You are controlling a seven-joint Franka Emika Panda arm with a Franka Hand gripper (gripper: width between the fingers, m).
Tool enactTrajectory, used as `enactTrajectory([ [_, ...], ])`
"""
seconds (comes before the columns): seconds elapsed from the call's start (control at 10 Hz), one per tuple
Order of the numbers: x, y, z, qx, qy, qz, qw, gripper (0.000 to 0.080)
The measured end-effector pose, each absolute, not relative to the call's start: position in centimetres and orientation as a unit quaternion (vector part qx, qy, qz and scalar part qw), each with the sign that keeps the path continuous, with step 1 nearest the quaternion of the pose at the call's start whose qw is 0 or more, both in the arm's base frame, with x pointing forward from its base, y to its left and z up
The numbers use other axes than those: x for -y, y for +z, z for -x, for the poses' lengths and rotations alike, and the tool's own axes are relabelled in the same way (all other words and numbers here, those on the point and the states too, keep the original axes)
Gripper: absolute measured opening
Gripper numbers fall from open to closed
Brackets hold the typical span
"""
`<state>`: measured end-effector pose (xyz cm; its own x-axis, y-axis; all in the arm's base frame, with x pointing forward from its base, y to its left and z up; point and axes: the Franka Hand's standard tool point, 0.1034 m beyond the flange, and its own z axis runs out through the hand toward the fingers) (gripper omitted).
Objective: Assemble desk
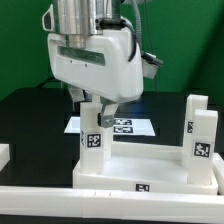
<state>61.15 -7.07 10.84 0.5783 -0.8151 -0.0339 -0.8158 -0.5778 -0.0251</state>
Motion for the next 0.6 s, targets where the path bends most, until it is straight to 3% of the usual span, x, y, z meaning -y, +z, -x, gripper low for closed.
enactTrajectory([
  [0.6, 6.61, 10.66, -61.02, -0.149, 0.008, 0.989, 0.0, 0.0649],
])
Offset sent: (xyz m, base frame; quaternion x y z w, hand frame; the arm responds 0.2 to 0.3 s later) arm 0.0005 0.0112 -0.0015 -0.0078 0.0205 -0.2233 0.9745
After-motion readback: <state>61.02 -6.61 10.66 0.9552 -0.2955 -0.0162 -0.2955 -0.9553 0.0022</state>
